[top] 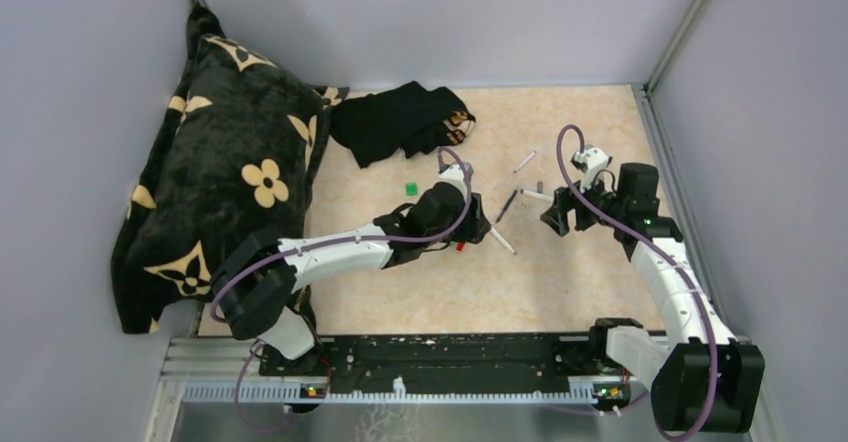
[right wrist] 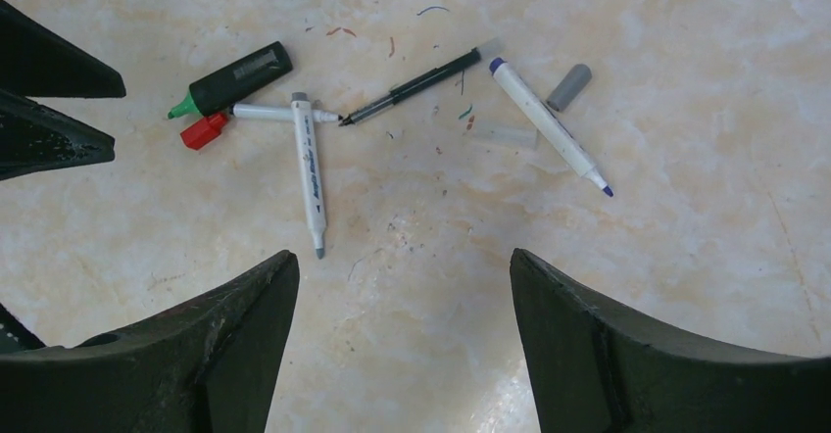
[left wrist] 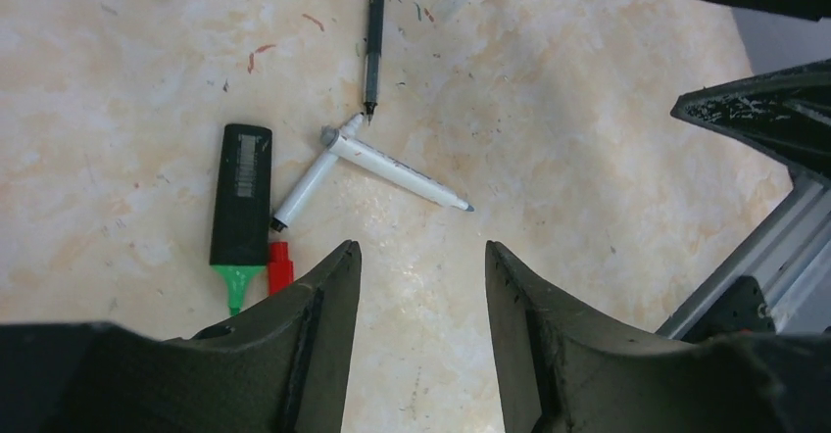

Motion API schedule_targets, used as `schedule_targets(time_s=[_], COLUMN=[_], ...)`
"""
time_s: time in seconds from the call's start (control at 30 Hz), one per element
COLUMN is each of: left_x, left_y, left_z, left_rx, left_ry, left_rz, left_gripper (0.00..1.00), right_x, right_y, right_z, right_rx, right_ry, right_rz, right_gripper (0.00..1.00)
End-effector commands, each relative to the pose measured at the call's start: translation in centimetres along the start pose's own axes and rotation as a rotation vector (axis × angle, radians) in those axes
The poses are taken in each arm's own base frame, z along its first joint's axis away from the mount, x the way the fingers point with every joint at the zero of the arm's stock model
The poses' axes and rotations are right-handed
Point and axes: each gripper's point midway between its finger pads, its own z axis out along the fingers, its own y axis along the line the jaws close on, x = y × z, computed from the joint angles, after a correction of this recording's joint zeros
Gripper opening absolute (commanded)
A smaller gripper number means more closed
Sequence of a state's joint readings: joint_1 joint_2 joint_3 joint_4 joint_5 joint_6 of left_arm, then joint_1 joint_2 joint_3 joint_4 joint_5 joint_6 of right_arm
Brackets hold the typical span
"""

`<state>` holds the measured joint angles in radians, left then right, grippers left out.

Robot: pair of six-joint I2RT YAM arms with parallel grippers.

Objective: Insert the pens into the pen caps
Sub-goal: Pick up the pen from the center of the board.

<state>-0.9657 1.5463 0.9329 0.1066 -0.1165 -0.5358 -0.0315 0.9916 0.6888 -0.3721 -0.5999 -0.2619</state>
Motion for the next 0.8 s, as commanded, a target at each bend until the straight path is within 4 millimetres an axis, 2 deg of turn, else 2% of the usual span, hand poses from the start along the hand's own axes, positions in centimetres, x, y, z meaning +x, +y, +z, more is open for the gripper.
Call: schedule_targets(time_s=[0.0, 0.13, 0.33, 0.53, 0.77], left_x=[-0.1, 1.2, 3.5, 4.6, 4.6], left_y=[-0.1, -0.3, 2.5, 2.4, 2.4], left_z=[0.3, 1.0, 2.1, 4.6, 6.0], left_rx=[-0.152, -0.288, -0.695, -0.716, -0.694], left_ry=[-0.117, -0.171, -0.089, -0.064, -0.074], left_rz=[-0.270, -0.412, -0.445, -0.414, -0.381], left_gripper=[0.57, 0.58, 0.50, 0.50, 0.53], right_x=[-2.2, -2.3, -2.4, -2.4, -2.4], right_y=[-0.9, -1.1, -1.3, -1.4, -1.2], right_z=[-0.7, -0.8, -0.9, -1.0, -1.0], right_rx=[0.040, 0.053, 0.068, 0.076, 0.070], right_ry=[-0.038, -0.042, -0.041, -0.045, -0.045], right_rz=[-0.037, -0.038, -0.034, -0.035, -0.031], right_gripper=[0.78, 0.78, 0.78, 0.78, 0.78])
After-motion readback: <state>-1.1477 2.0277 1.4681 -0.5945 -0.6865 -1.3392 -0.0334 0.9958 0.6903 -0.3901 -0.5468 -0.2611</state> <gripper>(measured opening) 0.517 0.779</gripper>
